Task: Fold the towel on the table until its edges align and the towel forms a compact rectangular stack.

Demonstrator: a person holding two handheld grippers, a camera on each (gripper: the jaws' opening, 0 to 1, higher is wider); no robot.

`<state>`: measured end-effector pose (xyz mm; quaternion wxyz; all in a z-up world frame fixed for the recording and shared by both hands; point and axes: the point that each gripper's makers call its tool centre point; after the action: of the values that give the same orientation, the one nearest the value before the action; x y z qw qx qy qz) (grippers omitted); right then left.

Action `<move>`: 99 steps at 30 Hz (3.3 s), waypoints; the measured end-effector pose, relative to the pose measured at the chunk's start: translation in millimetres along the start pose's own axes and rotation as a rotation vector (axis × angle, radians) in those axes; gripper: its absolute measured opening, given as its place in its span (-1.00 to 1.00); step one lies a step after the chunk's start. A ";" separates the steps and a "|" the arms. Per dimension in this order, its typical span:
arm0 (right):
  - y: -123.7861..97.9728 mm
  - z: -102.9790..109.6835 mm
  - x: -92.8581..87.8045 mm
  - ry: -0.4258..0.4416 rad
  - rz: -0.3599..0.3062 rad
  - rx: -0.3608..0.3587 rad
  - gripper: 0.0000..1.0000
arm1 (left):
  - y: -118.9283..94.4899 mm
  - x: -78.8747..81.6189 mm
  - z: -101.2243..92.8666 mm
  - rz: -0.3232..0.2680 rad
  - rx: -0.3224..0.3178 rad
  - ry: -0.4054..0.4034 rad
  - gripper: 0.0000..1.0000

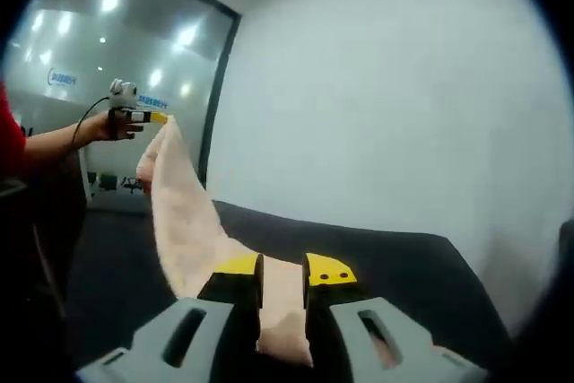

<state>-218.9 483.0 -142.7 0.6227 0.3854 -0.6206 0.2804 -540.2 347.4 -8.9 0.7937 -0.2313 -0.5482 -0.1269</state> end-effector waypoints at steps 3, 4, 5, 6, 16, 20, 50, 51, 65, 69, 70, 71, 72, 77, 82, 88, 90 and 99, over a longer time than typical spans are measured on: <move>0.8 1.1 -1.3 -0.004 0.007 0.005 -0.70 | -1.4 -47.1 -80.9 0.166 -0.340 0.001 -1.00; 1.1 1.5 -1.1 -0.005 0.006 0.008 -0.70 | -5.6 -57.4 -104.2 0.195 -0.449 -0.021 -0.99; 1.1 1.9 -1.0 -0.008 0.005 0.010 -0.70 | -10.9 -61.6 -124.5 0.198 -0.553 -0.066 -0.97; 1.1 1.9 -1.1 -0.011 0.006 0.009 -0.70 | -16.0 -58.4 -138.6 0.167 -0.639 -0.116 -0.90; 1.9 2.0 -2.9 -0.016 0.015 0.010 -0.70 | 20.7 0.1 -48.0 -0.038 -0.418 -0.296 -0.59; 1.9 -0.7 -3.5 -0.009 0.018 0.002 -0.70 | 43.1 -125.9 28.6 0.451 0.024 -0.535 -0.43; 2.9 1.6 -6.2 -0.009 0.026 0.017 -0.70 | 32.1 38.9 111.7 0.278 0.428 0.215 -0.95; 2.9 1.2 -6.2 -0.009 0.026 0.016 -0.70 | 28.8 50.6 112.2 0.263 0.448 0.242 -0.95; 3.4 -0.3 -9.2 -0.024 0.041 0.005 -0.70 | -35.8 241.0 150.4 -0.115 0.673 0.485 -0.96; 3.4 0.4 -7.4 -0.023 0.033 0.003 -0.70 | -47.0 256.2 141.6 -0.077 0.718 0.554 -0.95; 2.8 -1.4 -8.4 -0.030 0.038 -0.008 -0.70 | -42.2 255.3 138.7 -0.084 0.686 0.523 -0.95; 2.9 -3.1 -9.3 -0.031 0.042 -0.015 -0.70 | -39.0 251.0 133.5 -0.089 0.647 0.484 -0.95; 2.8 -3.9 -9.2 -0.032 0.042 -0.019 -0.70 | -37.0 246.7 129.6 -0.099 0.606 0.446 -0.94; 2.4 -19.9 -17.8 -0.049 0.089 -0.097 -0.70 | -33.4 144.0 99.5 0.097 0.470 0.320 -0.94; 5.6 -39.3 -33.0 -0.078 0.168 -0.176 -0.70 | -39.7 4.7 74.8 0.420 0.271 0.281 -0.95; 5.9 -47.9 -36.3 -0.036 0.184 -0.202 -0.70 | -67.5 -94.0 43.6 0.624 0.099 0.328 -0.94; 5.9 -49.8 -40.0 -0.005 0.195 -0.200 -0.70 | -81.7 -117.2 44.6 0.655 0.090 0.243 -0.93; 4.5 -56.3 -46.1 0.089 0.206 -0.218 -0.69 | -142.3 -153.6 61.5 0.637 0.076 -0.044 -0.29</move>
<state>-194.7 538.1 -183.8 0.6558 0.2370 -0.6553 0.2904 -711.1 248.0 -101.2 0.7896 -0.3641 -0.4694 0.1536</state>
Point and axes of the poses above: the point that each gripper's makers call its tool centre point, and the gripper's own axes: y roughly forward along the fingers, z roughly to its left, x roughly out of its top, and after that the axes turned 7 degrees about -x, right-handed
